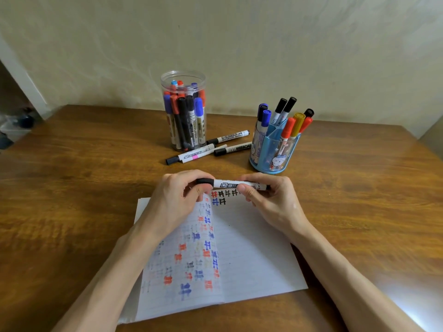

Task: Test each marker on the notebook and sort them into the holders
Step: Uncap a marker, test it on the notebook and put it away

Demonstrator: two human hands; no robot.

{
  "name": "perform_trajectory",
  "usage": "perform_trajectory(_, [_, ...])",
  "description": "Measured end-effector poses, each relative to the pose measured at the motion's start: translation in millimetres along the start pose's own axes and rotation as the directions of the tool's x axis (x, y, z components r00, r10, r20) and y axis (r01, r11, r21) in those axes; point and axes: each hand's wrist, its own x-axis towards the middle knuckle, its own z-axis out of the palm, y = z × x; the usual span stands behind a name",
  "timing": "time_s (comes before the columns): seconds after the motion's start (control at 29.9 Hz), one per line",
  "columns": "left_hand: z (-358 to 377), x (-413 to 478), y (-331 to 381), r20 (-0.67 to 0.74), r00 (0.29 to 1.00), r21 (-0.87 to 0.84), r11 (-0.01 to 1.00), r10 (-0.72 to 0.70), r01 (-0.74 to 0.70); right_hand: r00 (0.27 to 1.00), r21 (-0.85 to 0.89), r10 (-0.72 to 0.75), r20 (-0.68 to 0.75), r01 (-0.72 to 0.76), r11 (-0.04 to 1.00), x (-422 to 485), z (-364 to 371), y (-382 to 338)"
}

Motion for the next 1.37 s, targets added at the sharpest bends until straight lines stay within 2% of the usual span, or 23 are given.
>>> perform_trajectory(0.13, [1.7, 8.7, 11.8, -0.086, 0.996, -0.073, 0.997, -0.031, 0.025, 0.998, 0.026, 0.018, -0.060, -0.017, 1.000, 8.8, -3.0, 2.3])
perform_trajectory(0.23, [-1.0, 20.8, 25.8, -0.190, 0.980, -0.179, 0.984, -0.051, 0.017, 0.978, 0.073, 0.026, -0.208, -0.011, 0.997, 11.9, -7.9, -2.2])
perform_trajectory(0.37, [-7.6, 45.5, 47.9, -0.299, 0.954, -0.270, 0.958, 0.014, -0.098, 0.902, 0.075, 0.054, -0.428, -0.024, 0.997, 10.2, -16.3, -3.3])
perform_trajectory(0.54, [-9.8, 75.9, 75.5, -0.425, 0.902, -0.318, 0.921, 0.073, -0.225, 0.871, -0.010, 0.028, -0.490, -0.037, 0.999, 7.3, -16.2, -1.1])
perform_trajectory(0.7, [6.3, 99.9, 88.1, -0.452, 0.882, -0.232, 0.937, 0.133, -0.260, 0.858, -0.024, 0.006, -0.513, -0.021, 0.999, 8.2, -15.3, -2.8])
perform_trajectory(0.9, [29.9, 109.6, 99.1, -0.458, 0.848, 0.047, 0.960, 0.266, -0.276, 0.865, -0.024, -0.012, -0.502, -0.001, 1.000, 8.2, -13.3, 1.4])
perform_trajectory(1.3, [53.7, 134.2, 112.6, -0.323, 0.877, 0.160, 0.934, 0.355, -0.319, 0.867, -0.045, -0.035, -0.497, 0.015, 0.999, 6.6, -12.0, -1.2])
perform_trajectory(1.37, [60.7, 132.8, 103.5, -0.292, 0.882, 0.223, 0.924, 0.369, -0.312, 0.865, -0.054, -0.044, -0.499, 0.020, 0.998, 7.5, -12.1, -1.1])
